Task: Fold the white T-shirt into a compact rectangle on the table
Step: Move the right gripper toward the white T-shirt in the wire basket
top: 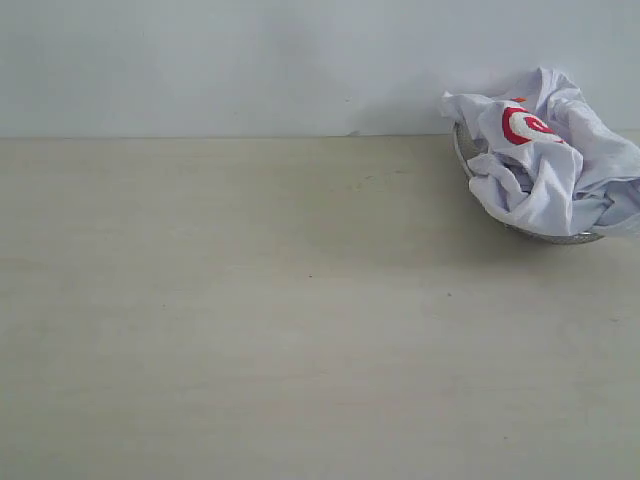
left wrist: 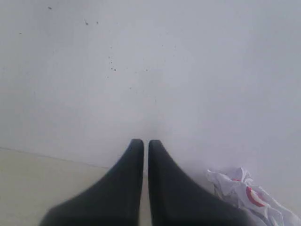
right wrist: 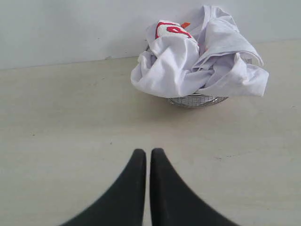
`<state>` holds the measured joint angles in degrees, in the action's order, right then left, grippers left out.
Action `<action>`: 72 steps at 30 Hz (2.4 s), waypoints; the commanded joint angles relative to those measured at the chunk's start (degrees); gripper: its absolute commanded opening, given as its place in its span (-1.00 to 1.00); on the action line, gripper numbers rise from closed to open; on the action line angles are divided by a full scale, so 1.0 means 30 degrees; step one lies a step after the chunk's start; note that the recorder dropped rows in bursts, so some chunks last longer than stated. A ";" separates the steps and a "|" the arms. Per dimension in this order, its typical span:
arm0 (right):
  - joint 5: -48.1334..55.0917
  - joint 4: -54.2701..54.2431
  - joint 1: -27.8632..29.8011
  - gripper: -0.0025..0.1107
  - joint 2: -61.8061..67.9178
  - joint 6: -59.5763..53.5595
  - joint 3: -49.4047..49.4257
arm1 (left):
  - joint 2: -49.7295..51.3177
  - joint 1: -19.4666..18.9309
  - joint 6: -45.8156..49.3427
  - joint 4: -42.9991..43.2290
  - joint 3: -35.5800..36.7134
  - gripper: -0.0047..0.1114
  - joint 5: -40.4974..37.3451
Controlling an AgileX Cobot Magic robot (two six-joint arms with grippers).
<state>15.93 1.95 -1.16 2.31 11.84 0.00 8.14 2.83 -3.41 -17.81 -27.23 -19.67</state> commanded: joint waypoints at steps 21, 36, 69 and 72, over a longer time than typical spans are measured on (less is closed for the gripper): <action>-0.5965 -0.1868 -0.0043 -0.96 -0.0143 0.2118 0.0000 | 1.3493 0.0045 0.1287 -0.0764 -0.8947 -0.84 0.3275; 0.8723 0.2716 -0.0003 -0.96 1.5781 0.0496 -1.9465 | 1.6854 0.0045 0.2297 -0.0938 -1.2063 -0.84 0.2560; 0.9121 -0.8607 0.7542 0.18 3.9148 -0.8873 -3.4134 | 1.9851 0.0045 0.5112 -0.1852 -1.2063 -0.84 -0.1480; 0.8219 -0.8746 0.7382 0.14 3.9678 -0.8986 -3.4134 | 2.0196 0.0045 0.5511 -0.1852 -1.2063 -0.84 -0.1480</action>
<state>43.27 -23.41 21.23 120.17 -14.42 -101.99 67.97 2.83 11.80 -22.93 -63.18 -23.80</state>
